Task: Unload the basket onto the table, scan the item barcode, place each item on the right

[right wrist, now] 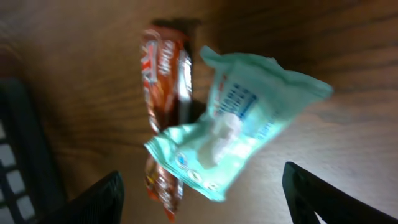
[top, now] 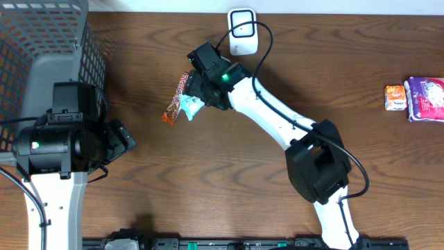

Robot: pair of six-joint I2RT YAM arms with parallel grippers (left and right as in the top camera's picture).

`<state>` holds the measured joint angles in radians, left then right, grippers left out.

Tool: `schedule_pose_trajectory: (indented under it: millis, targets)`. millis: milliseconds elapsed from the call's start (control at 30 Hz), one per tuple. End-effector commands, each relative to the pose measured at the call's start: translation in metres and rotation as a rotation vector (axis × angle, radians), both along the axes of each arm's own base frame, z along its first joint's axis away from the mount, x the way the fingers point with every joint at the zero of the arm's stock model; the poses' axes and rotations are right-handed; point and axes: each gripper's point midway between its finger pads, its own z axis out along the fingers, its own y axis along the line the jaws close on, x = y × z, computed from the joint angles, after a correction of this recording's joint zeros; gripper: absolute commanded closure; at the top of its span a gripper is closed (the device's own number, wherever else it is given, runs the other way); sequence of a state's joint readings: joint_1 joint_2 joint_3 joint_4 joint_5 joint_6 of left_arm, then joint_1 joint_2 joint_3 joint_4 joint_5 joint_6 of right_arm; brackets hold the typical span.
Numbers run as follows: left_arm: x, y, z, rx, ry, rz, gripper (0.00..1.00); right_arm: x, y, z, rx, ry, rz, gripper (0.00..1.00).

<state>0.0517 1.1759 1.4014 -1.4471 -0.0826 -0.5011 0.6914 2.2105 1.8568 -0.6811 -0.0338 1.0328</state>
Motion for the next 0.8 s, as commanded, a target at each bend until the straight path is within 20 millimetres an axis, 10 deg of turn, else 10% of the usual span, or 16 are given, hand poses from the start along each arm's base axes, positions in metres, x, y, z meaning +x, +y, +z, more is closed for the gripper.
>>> schedule_pose_trajectory:
  millis: [0, 300, 767]
  targets:
    - [-0.001, 0.004, 0.0, 0.012, 0.002, 0.018, 0.02, 0.001, 0.003, -0.034, -0.043, 0.015, -0.076, 0.23]
    - [-0.001, 0.004, 0.0, 0.013, 0.002, 0.019, 0.02, -0.007, 0.01, -0.1, -0.081, 0.089, -0.059, 0.34]
    - [-0.001, 0.004, 0.0, 0.012, 0.002, 0.018, 0.02, -0.001, -0.015, -0.064, -0.147, 0.044, 0.045, 0.69]
